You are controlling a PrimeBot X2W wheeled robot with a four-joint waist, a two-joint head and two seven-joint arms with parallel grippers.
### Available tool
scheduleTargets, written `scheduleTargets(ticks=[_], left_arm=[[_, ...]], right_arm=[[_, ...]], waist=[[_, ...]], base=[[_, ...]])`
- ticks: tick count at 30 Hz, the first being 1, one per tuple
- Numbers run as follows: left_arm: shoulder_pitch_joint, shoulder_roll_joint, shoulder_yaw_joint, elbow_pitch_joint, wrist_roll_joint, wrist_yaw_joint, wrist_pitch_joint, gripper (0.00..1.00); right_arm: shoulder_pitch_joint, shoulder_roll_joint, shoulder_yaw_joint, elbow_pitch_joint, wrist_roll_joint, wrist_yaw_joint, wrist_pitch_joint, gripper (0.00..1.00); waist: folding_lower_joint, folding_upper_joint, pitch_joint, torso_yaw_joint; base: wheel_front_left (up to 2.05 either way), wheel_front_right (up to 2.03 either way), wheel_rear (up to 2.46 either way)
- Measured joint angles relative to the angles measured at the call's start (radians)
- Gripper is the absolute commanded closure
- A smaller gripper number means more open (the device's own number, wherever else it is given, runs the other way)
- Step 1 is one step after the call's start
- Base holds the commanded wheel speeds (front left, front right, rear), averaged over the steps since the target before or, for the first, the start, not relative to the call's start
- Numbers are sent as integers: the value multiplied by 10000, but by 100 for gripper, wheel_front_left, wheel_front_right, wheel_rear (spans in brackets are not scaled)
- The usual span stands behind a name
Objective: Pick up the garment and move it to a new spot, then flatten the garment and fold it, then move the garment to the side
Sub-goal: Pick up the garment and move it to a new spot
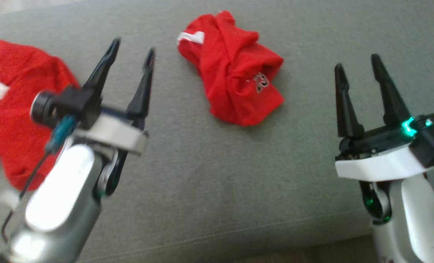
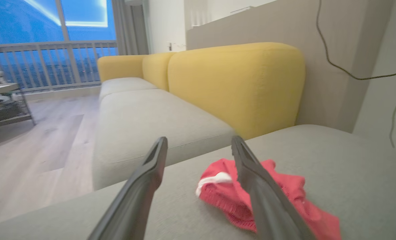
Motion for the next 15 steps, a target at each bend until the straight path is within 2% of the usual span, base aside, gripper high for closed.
scheduleTargets(ticks=[3, 7, 11, 15], left_arm=[[1114, 188, 437, -581, 134, 174, 0, 0], [2562, 125, 1089, -1172, 627, 518, 0, 0], [3909, -251, 1661, -1446, 1005, 518, 0, 0], [4347, -750, 2374, -1590, 1348, 414, 0, 0]], right_arm=[[278, 2, 54, 228, -159, 0, 0, 0], [763, 4, 105, 552, -307, 0, 0, 0], [1043, 4, 113, 738, -318, 0, 0, 0], [1058, 4, 188, 848, -420, 0, 0, 0]], waist=[[-1, 0, -269, 396], [-1, 0, -640, 827], [-1, 0, -931, 1126], [-1, 0, -1003, 1326]], base=[[0, 0, 0], [0, 0, 0], [0, 0, 0], [0, 0, 0]])
